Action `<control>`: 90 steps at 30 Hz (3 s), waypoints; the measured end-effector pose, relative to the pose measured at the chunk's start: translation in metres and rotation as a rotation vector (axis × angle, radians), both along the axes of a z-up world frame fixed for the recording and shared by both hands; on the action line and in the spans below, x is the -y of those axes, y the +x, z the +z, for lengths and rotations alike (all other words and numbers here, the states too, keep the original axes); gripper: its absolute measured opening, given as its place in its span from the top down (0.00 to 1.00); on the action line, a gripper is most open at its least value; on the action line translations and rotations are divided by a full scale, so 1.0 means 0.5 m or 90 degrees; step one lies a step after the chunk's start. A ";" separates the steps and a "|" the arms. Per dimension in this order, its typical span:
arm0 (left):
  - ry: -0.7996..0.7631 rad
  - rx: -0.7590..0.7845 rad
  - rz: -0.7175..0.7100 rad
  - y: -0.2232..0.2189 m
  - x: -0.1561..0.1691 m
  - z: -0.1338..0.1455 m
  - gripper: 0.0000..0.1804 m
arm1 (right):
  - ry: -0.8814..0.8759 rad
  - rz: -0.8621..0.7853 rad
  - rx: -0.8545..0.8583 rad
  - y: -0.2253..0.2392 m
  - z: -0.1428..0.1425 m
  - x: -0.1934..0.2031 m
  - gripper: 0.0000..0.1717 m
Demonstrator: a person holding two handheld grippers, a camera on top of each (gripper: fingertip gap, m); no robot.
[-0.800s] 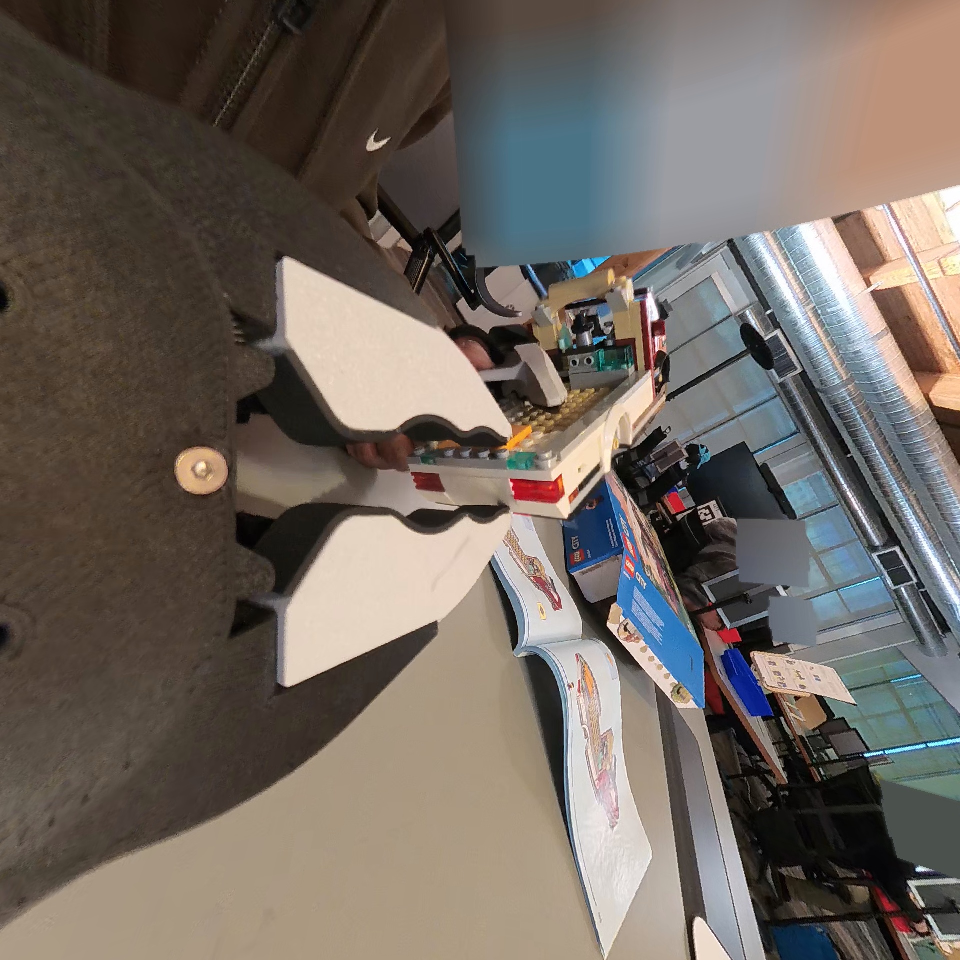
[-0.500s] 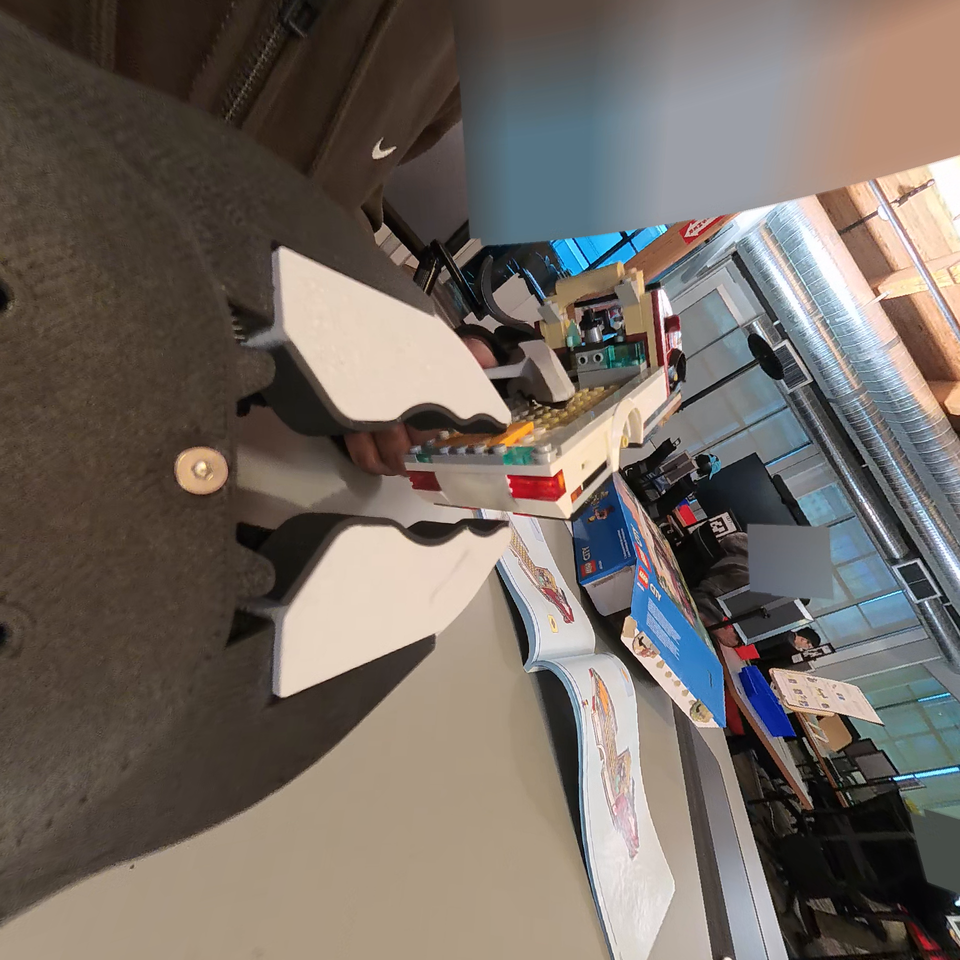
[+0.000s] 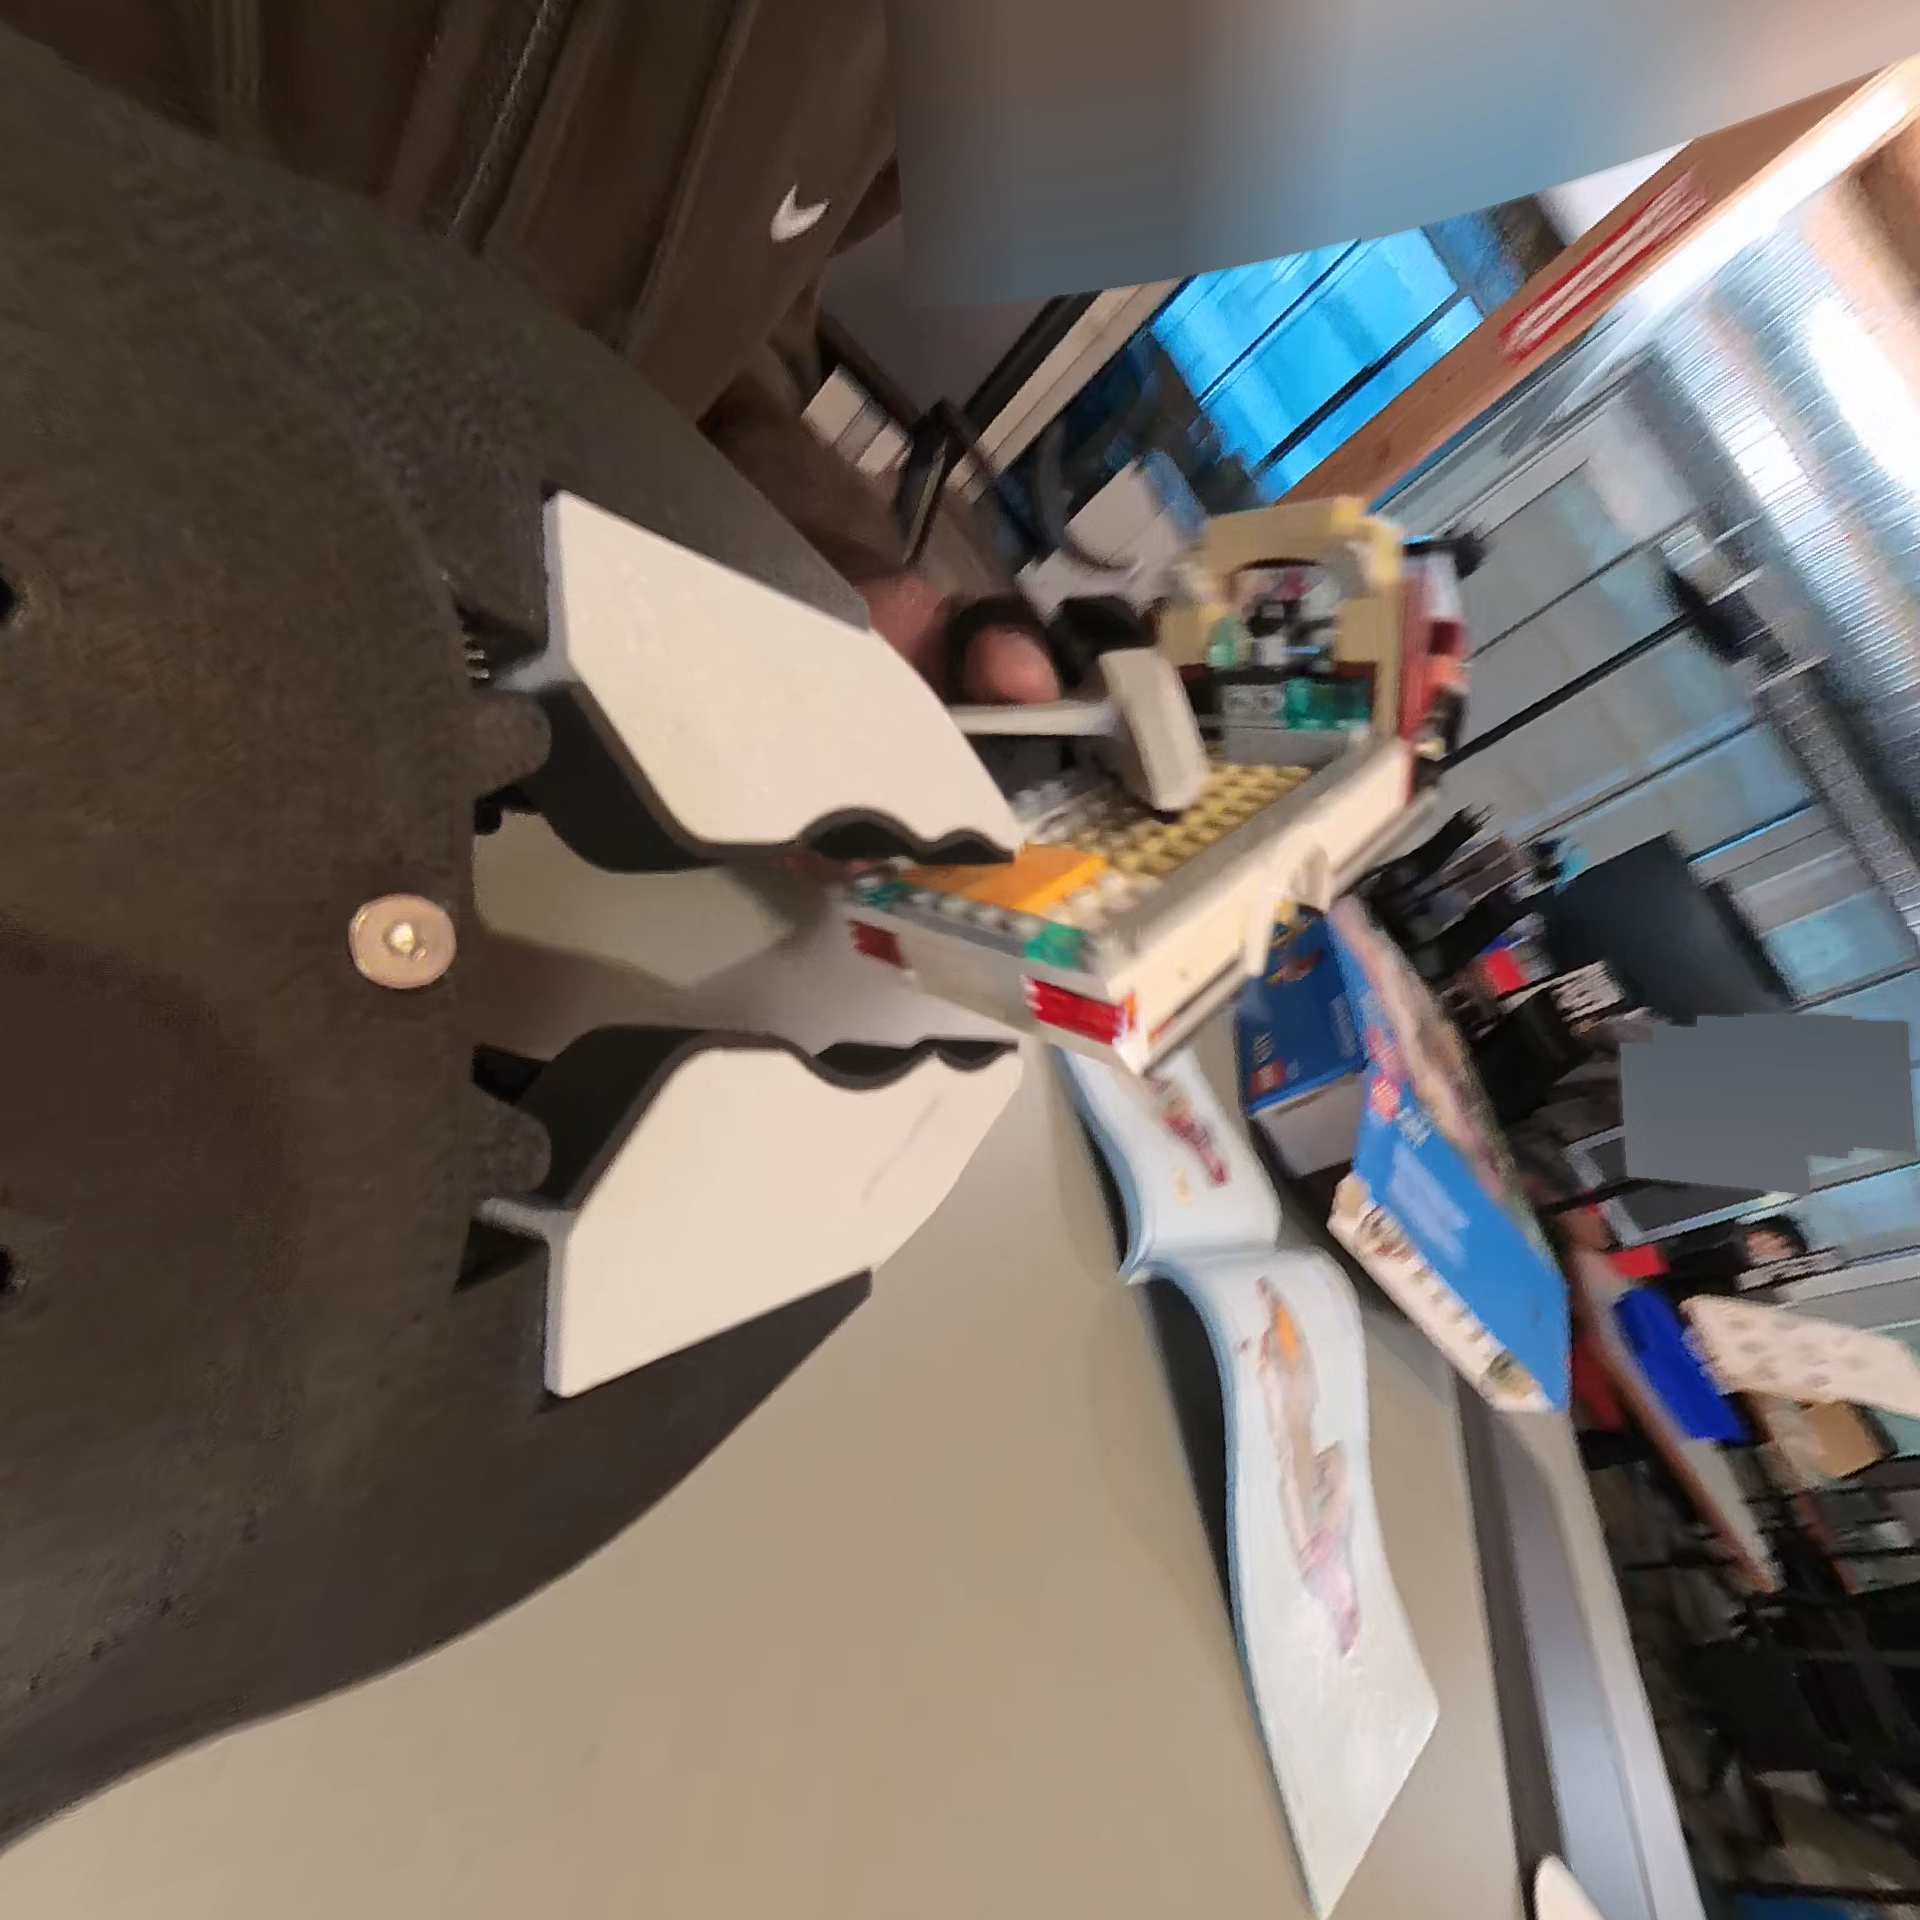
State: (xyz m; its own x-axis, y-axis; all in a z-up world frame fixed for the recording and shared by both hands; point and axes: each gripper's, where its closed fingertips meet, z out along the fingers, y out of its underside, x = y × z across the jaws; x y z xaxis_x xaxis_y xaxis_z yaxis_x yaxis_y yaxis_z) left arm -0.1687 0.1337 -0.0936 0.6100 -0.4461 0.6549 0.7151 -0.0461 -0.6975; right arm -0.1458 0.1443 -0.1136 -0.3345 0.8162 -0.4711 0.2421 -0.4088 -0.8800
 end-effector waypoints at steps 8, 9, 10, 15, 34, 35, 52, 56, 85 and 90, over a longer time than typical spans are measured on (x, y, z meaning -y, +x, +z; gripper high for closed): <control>-0.184 0.171 -0.007 -0.008 0.002 -0.073 0.84 | 0.224 -0.016 0.194 0.095 -0.073 -0.099 0.77; -0.188 0.187 -0.015 -0.002 0.005 -0.076 0.84 | 0.247 -0.016 0.230 0.112 -0.088 -0.110 0.77; -0.190 0.208 -0.022 0.003 0.008 -0.078 0.83 | 0.265 -0.016 0.262 0.128 -0.101 -0.120 0.78; -0.179 0.288 -0.036 0.011 0.019 -0.082 0.84 | 0.328 0.009 0.401 0.206 -0.155 -0.132 0.79; -0.195 0.354 -0.097 0.095 0.003 -0.093 0.83 | 0.339 -0.067 0.414 0.238 -0.207 -0.172 0.75; -0.191 0.353 -0.097 0.095 0.005 -0.091 0.83 | 0.339 -0.069 0.405 0.238 -0.207 -0.172 0.74; -0.203 0.320 -0.111 0.077 -0.039 -0.091 0.83 | 0.382 -0.009 0.369 0.221 -0.212 -0.174 0.70; -0.210 0.316 -0.122 0.067 -0.059 -0.092 0.83 | 0.409 0.013 0.364 0.215 -0.214 -0.179 0.70; -0.379 0.164 -0.196 0.006 -0.184 -0.132 0.83 | 0.391 0.038 0.301 0.141 -0.166 -0.225 0.96; -0.364 0.142 -0.207 0.003 -0.176 -0.129 0.83 | 0.374 0.019 0.274 0.129 -0.141 -0.229 0.96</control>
State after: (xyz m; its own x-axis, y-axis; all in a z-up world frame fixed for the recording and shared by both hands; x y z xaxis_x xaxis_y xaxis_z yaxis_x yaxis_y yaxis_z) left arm -0.1670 0.2217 -0.1583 0.3271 -0.1312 0.9358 0.7267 -0.5981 -0.3379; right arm -0.0811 0.2589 -0.1842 -0.2444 0.9682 -0.0535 0.6200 0.1136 -0.7763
